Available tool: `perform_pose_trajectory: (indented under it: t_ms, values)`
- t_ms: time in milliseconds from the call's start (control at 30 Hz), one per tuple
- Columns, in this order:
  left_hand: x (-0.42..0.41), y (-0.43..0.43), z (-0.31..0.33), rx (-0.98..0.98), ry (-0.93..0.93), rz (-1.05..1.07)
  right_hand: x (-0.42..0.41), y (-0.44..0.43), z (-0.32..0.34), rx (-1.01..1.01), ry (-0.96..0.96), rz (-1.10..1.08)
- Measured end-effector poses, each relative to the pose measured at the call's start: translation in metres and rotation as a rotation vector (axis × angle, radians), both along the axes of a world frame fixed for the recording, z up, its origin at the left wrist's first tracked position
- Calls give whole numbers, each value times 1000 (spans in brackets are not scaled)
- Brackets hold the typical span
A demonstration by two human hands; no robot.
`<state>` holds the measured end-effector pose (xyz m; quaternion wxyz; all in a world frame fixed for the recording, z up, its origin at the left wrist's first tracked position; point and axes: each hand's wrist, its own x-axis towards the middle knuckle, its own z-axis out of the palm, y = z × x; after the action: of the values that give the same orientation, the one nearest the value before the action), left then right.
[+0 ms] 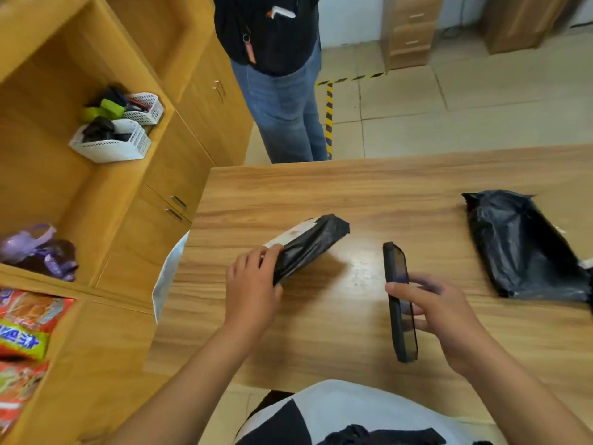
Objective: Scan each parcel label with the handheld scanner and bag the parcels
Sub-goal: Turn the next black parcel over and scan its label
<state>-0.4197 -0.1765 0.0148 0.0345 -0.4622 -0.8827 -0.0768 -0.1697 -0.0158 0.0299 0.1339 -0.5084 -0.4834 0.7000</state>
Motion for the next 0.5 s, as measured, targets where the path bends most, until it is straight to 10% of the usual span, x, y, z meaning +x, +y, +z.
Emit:
perform_pose_trajectory:
  t_ms: [133, 267, 500]
  values:
    - [36, -37, -39, -307, -268, -64, -5, -7, -9, -2, -17, 34]
    - [48, -64, -52, -148, -487, -60, -11, -13, -14, 12, -39, 43]
    - [4, -39, -52, -363, -330, 205, -32, -23, -12, -6, -54, 46]
